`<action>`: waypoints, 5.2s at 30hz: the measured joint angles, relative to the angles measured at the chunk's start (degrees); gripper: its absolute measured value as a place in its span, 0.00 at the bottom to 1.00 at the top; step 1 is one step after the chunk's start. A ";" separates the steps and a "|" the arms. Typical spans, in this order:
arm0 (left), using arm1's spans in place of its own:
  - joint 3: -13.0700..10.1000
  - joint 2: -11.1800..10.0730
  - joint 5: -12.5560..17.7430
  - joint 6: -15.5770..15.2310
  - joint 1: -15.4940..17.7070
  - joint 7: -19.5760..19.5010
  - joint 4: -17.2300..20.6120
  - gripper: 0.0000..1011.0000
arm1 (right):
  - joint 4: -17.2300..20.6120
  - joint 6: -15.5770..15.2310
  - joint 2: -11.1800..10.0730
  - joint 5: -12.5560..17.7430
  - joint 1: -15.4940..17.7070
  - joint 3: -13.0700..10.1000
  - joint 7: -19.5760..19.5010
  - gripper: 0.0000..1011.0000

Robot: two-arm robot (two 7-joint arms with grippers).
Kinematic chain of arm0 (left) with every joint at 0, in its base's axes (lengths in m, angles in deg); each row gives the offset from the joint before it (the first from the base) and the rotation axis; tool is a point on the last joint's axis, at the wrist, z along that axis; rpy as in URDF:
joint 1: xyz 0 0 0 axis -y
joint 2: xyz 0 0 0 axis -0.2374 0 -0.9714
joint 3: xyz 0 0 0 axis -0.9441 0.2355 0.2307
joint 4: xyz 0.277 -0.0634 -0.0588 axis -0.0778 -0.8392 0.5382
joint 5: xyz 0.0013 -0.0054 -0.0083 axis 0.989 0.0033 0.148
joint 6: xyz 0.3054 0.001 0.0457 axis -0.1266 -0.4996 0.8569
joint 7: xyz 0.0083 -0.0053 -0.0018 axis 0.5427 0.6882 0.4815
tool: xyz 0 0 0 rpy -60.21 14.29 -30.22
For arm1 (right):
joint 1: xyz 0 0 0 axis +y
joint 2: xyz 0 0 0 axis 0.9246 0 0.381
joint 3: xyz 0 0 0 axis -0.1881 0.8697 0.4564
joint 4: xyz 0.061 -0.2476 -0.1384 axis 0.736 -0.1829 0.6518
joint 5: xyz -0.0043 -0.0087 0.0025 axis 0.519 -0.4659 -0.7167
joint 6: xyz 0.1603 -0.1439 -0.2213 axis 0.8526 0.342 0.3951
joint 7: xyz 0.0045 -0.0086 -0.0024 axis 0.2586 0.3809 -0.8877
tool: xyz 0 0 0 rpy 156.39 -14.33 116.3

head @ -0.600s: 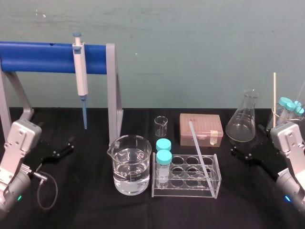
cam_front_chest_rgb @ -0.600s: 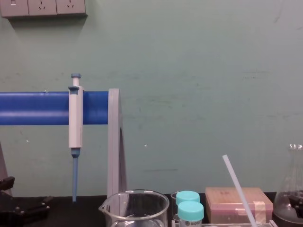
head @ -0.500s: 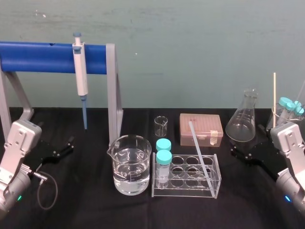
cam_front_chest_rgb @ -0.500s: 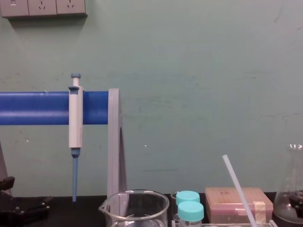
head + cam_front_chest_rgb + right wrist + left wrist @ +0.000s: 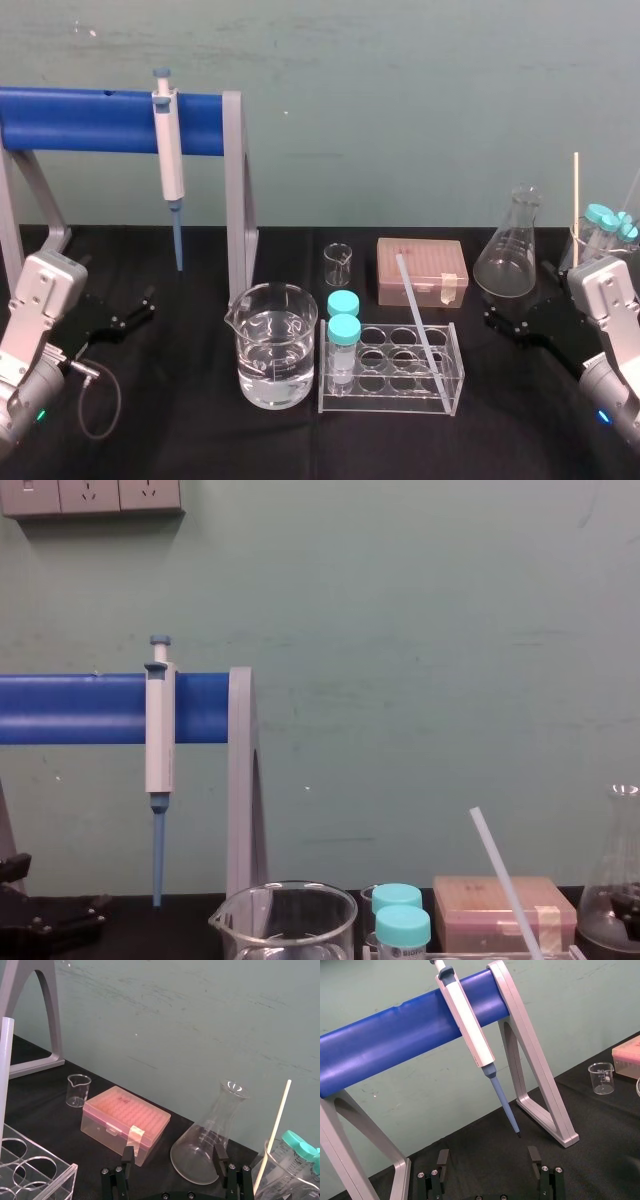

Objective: Pick up the stirring rod with one hand, then place it down.

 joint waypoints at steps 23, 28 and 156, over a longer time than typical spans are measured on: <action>0.00 0.00 0.00 0.00 0.00 0.00 0.00 0.99 | 0.00 0.00 0.00 0.00 0.00 0.00 0.00 0.99; 0.00 0.00 0.00 0.00 0.00 0.00 0.00 0.99 | 0.00 0.00 0.00 0.00 0.00 0.00 0.00 0.99; 0.00 0.00 0.00 0.00 0.00 0.00 0.00 0.99 | 4.69 5.13 5.77 15.15 1.45 -6.81 31.21 0.07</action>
